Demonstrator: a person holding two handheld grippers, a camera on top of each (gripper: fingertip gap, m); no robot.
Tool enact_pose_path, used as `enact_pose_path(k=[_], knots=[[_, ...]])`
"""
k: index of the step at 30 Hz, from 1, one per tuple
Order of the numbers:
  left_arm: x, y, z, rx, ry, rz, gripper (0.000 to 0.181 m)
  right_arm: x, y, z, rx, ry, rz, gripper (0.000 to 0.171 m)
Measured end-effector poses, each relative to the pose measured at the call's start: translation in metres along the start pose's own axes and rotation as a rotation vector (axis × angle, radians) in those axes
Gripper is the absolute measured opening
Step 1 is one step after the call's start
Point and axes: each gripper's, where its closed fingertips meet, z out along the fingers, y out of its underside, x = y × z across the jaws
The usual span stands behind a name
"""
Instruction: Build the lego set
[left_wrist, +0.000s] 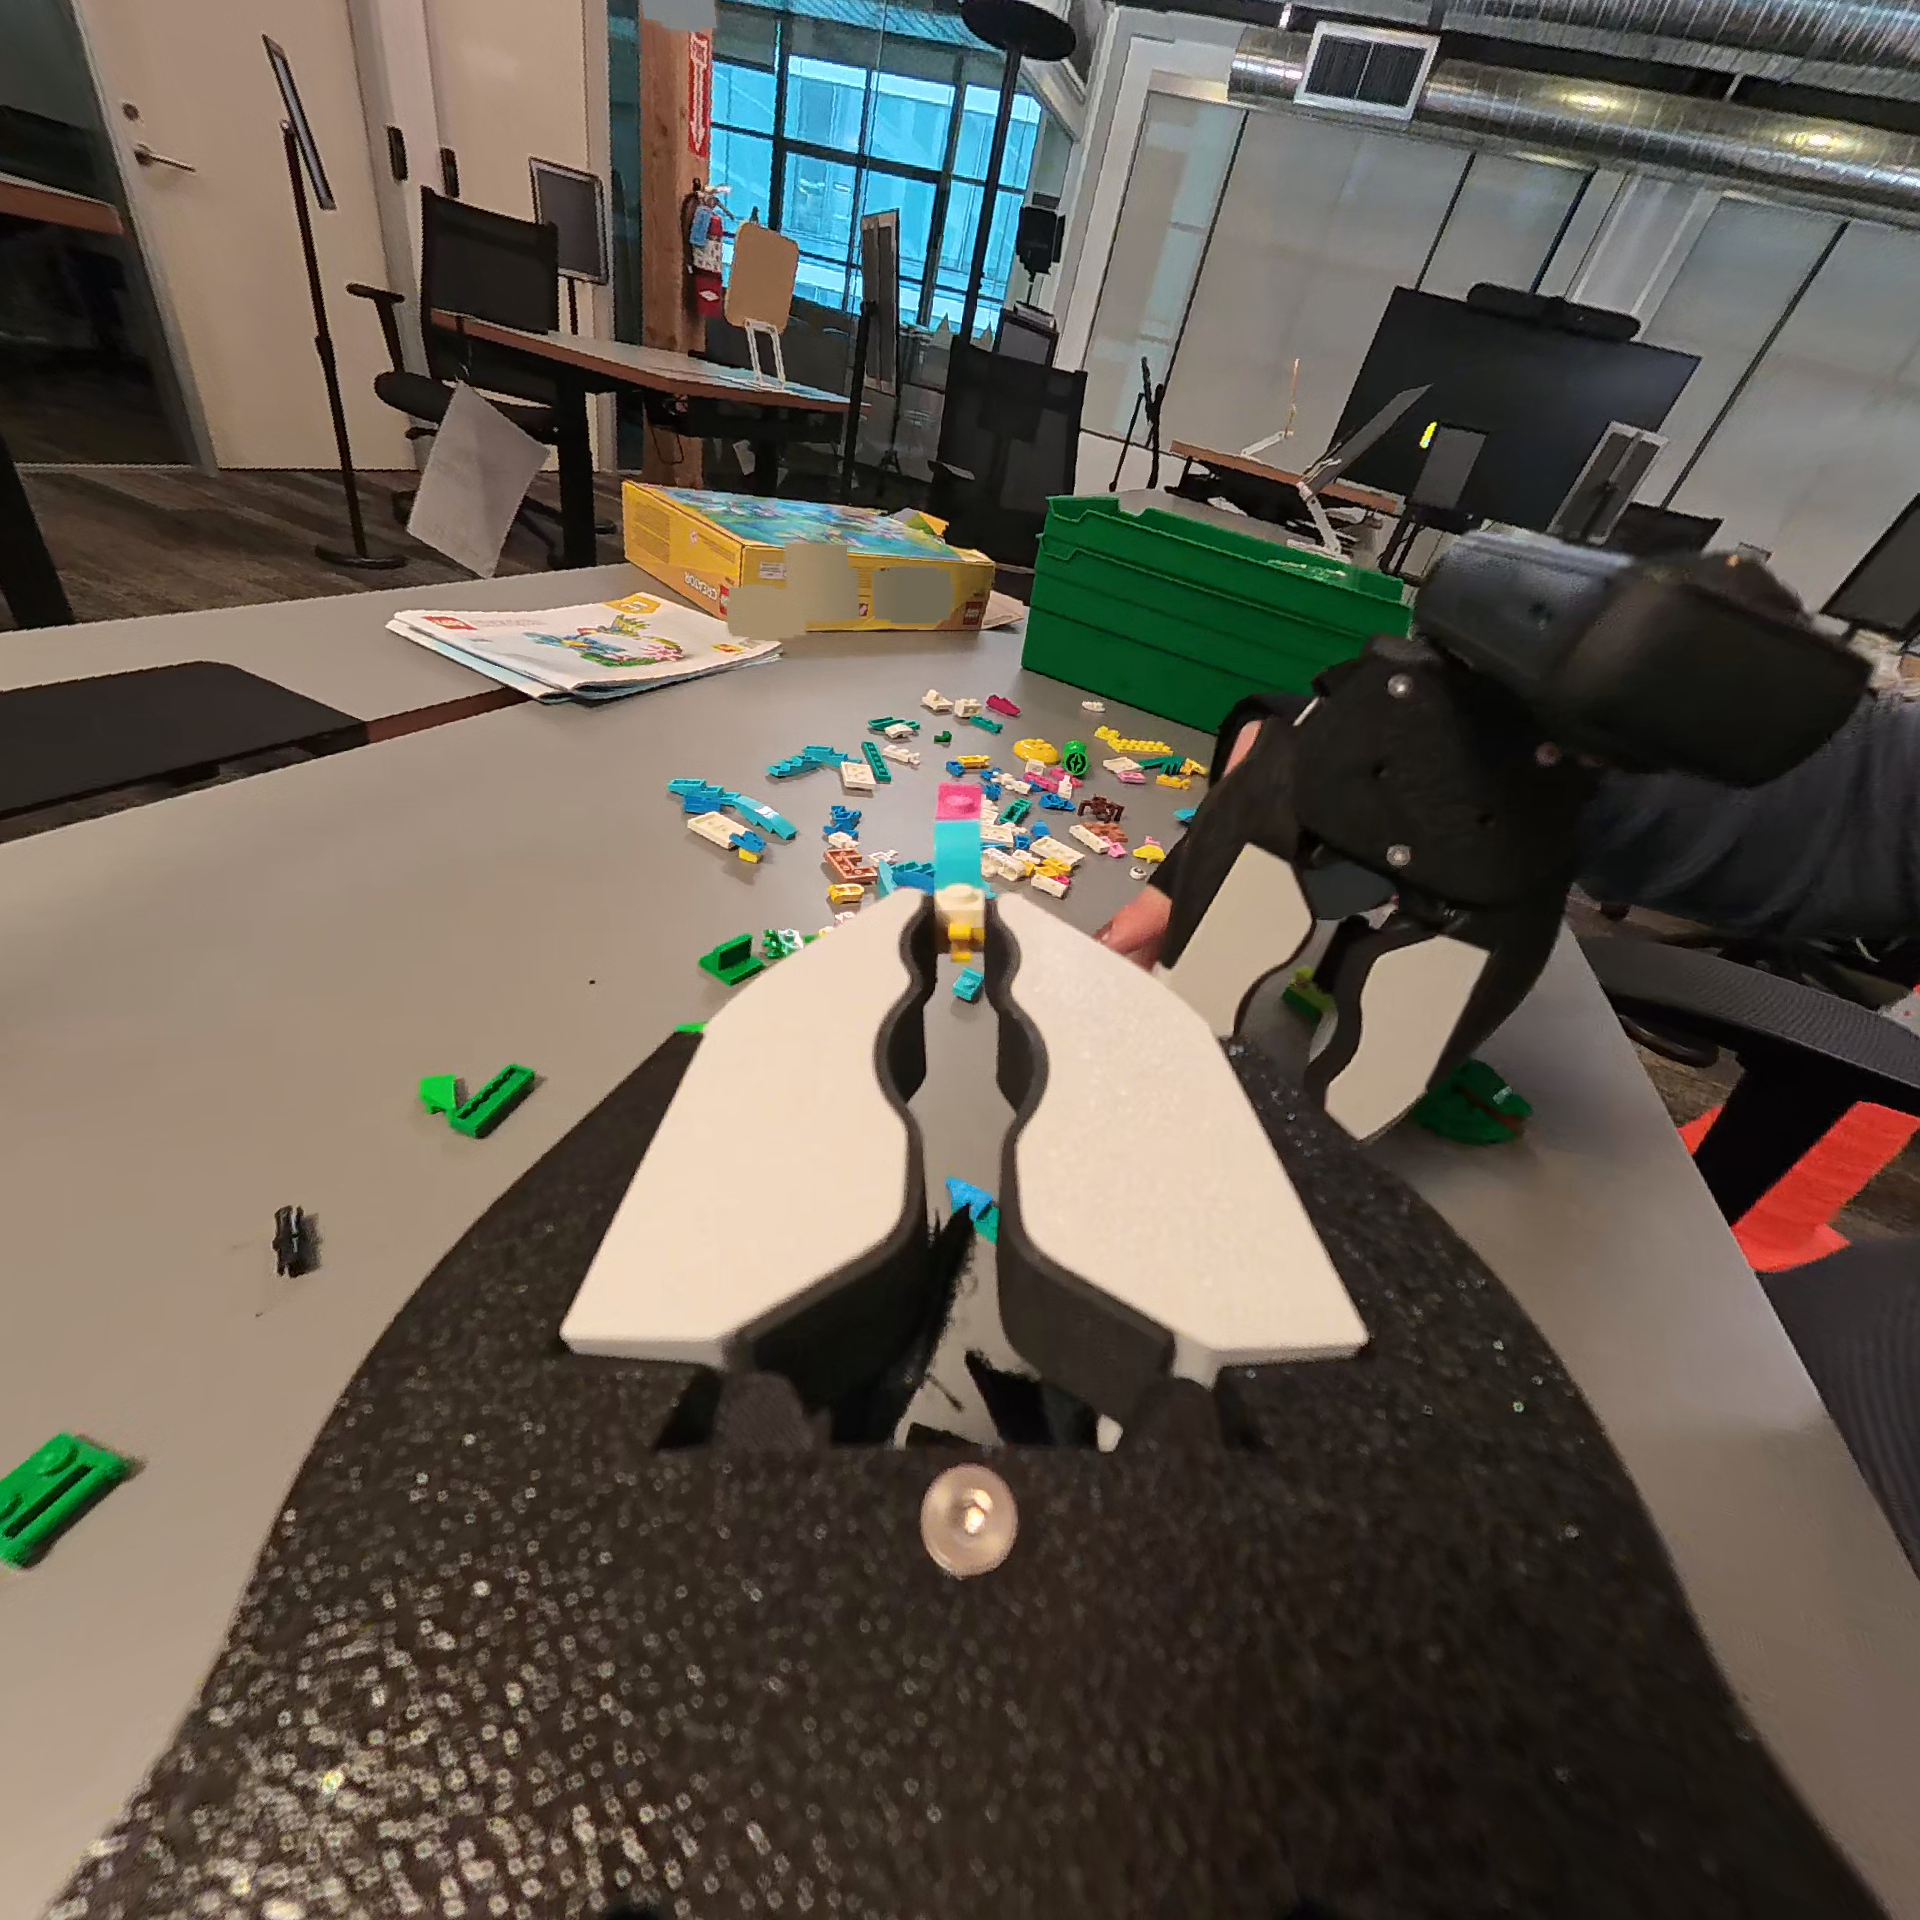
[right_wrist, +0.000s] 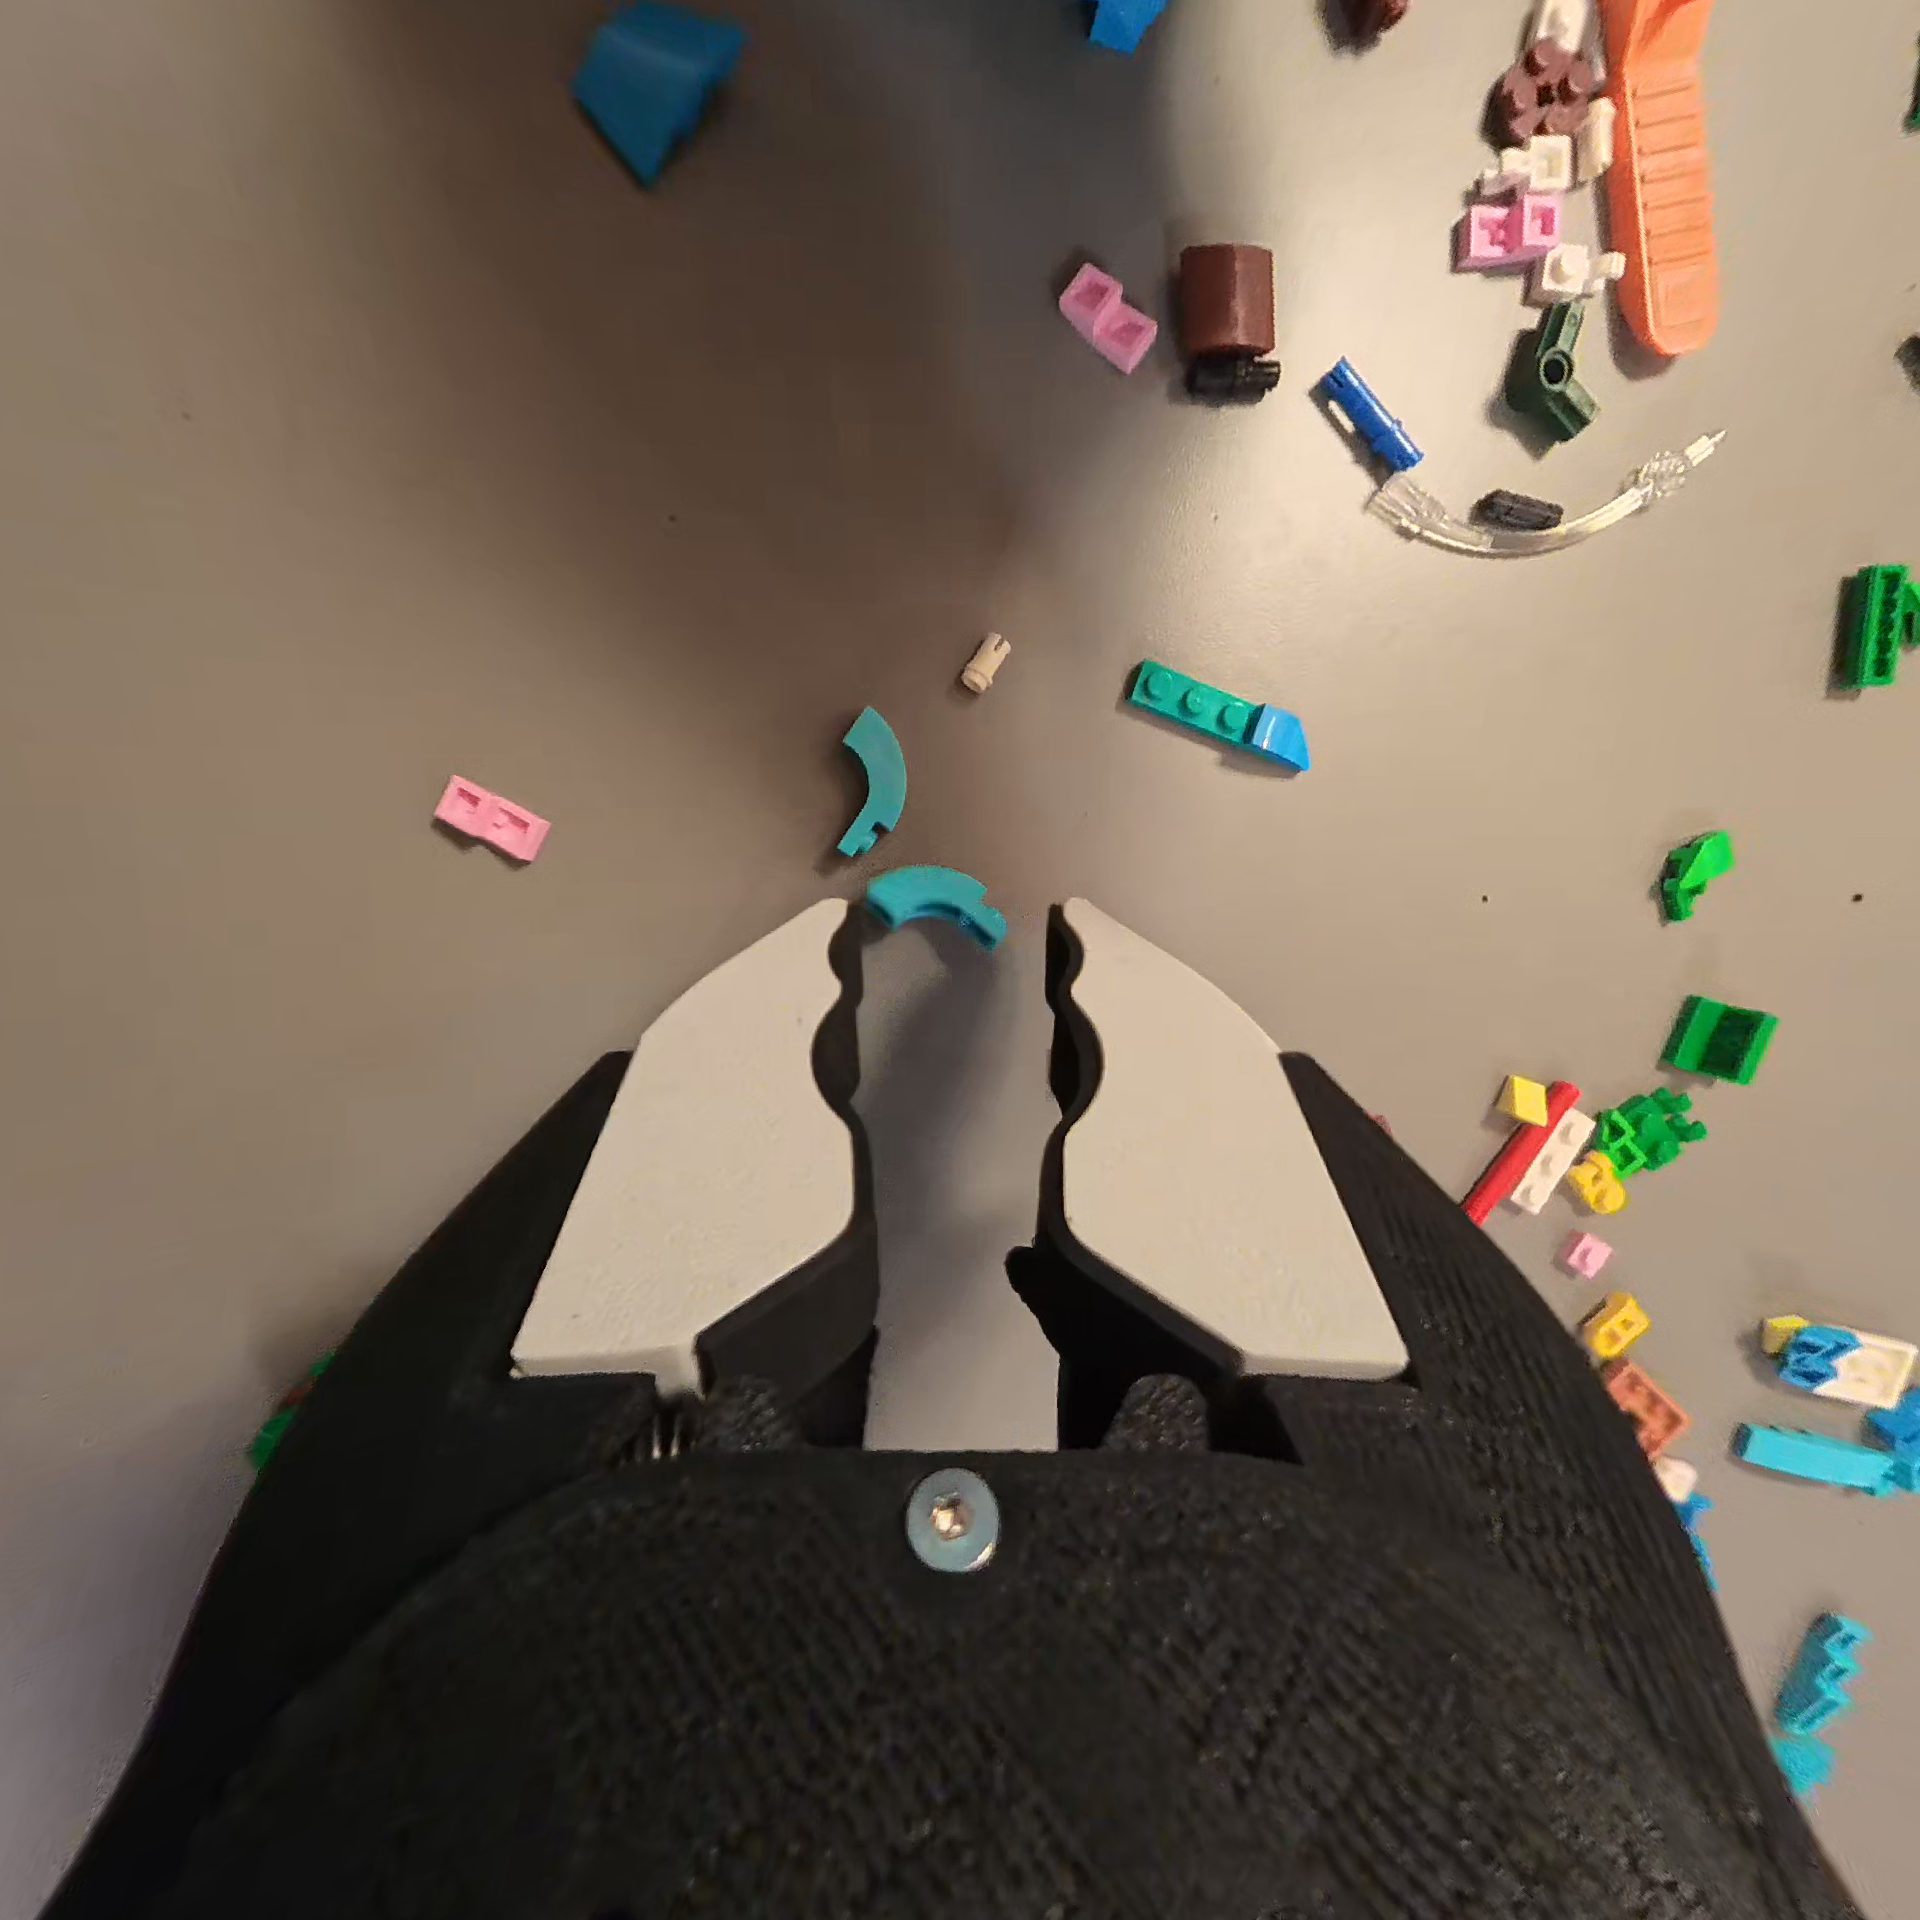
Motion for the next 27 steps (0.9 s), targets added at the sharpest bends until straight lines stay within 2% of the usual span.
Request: enact_pose_path(k=[4,8,14,22,25,27], knots=[[0.0,-0.001,0.0,-0.001,0.003,0.001,0.008,-0.013,-0.012,-0.012,0.057,-0.02,0.064,0.031],[0.0,-0.003,-0.002,0.006,0.003,0.0,0.008,-0.024,-0.013,-0.003,-0.002,0.022,0.09,0.028],[0.001,-0.002,-0.001,0.004,0.011,-0.005,0.008,-0.015,-0.016,0.005,0.027,0.065,0.098,0.023],[0.003,0.0,0.0,-0.015,0.028,-0.008,0.008,-0.011,-0.015,0.014,0.001,-0.064,0.106,0.015],[0.003,0.0,0.0,-0.014,0.029,-0.013,0.008,-0.012,-0.012,0.018,-0.02,-0.055,0.082,0.005],[0.003,0.0,0.0,-0.013,0.028,-0.016,0.008,-0.009,-0.014,0.016,-0.007,-0.013,0.081,0.004]])
